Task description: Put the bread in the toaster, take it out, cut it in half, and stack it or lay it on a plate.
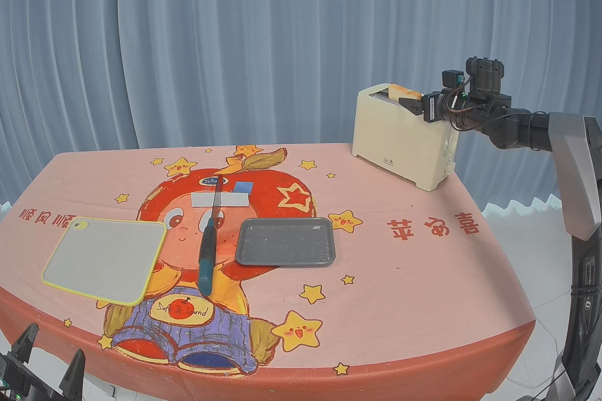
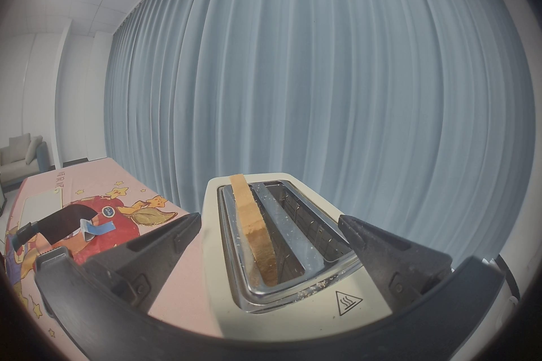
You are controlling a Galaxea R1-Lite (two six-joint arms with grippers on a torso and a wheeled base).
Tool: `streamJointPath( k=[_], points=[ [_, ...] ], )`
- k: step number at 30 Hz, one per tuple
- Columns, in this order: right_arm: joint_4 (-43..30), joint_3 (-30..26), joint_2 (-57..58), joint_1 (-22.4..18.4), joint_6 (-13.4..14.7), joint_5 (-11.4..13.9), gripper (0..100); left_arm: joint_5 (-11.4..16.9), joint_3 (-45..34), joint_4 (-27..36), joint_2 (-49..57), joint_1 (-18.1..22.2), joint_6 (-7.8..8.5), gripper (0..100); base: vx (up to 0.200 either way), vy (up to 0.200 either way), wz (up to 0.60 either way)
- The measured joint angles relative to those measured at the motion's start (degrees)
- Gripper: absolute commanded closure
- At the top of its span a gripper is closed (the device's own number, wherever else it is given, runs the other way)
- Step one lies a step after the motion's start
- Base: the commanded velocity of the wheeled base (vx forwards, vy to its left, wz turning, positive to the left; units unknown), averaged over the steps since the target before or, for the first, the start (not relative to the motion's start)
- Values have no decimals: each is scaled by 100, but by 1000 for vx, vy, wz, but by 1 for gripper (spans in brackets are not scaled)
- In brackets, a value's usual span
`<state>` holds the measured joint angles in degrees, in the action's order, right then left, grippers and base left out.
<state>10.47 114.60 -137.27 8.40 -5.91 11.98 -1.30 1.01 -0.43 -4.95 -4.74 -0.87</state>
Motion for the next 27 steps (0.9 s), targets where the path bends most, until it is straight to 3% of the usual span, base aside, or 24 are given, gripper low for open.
streamJointPath(
  k=[9, 10, 27],
  points=[
    [6, 0, -27, 15, -2, -13, 0, 0, 0, 0, 0, 0, 0, 0, 0, 0, 0],
    [6, 0, -28, 24, -2, -13, 100, 0, 0, 0, 0, 0, 0, 0, 0, 0, 0],
    [11, 0, 46, 55, -5, -13, 100, 0, 0, 0, 0, 0, 0, 0, 0, 0, 0]
  ],
)
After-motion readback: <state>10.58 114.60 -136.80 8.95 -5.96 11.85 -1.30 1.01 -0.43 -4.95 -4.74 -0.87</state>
